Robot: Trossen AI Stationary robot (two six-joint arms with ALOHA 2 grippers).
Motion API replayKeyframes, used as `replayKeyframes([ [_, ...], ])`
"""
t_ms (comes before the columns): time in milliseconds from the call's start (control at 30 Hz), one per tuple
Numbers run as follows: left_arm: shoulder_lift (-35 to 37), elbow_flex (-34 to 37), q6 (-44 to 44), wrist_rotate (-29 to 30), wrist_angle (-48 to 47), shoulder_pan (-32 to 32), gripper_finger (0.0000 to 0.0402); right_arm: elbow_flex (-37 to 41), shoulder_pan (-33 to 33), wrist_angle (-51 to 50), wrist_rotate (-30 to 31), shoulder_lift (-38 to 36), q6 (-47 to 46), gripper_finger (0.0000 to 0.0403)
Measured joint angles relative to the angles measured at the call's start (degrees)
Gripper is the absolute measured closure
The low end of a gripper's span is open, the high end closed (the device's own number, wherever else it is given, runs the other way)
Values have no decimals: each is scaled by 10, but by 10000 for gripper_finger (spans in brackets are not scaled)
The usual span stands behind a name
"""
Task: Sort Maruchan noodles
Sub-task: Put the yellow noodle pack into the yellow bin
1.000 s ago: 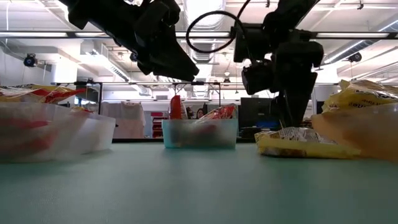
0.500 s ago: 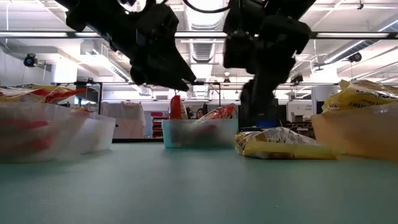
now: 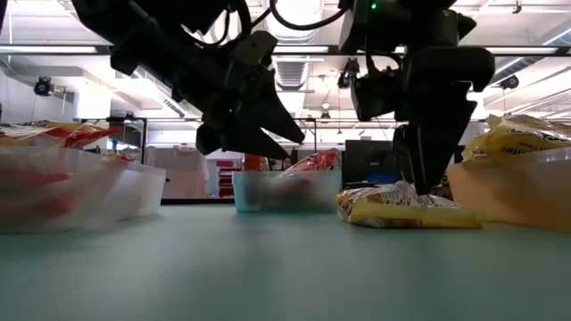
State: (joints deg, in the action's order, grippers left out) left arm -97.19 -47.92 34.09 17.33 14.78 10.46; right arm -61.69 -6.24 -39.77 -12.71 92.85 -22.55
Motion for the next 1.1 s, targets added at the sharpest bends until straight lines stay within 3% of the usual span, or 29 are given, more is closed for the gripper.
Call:
replayKeyframes([
  [200, -21, 0, 46, 1, 44, 0, 192, 1, -11, 10, 52, 18, 4, 177],
  [500, -55, 1, 121, 1, 31, -2, 192, 1, -11, 108, 50, 45, 66, 177],
  [900, -57, 2, 147, 3, 23, -18, 192, -6, -25, 18, 56, -9, 16, 177],
  [1100, -57, 5, 145, 1, 22, -19, 192, 8, -36, 21, 127, 3, 25, 177],
])
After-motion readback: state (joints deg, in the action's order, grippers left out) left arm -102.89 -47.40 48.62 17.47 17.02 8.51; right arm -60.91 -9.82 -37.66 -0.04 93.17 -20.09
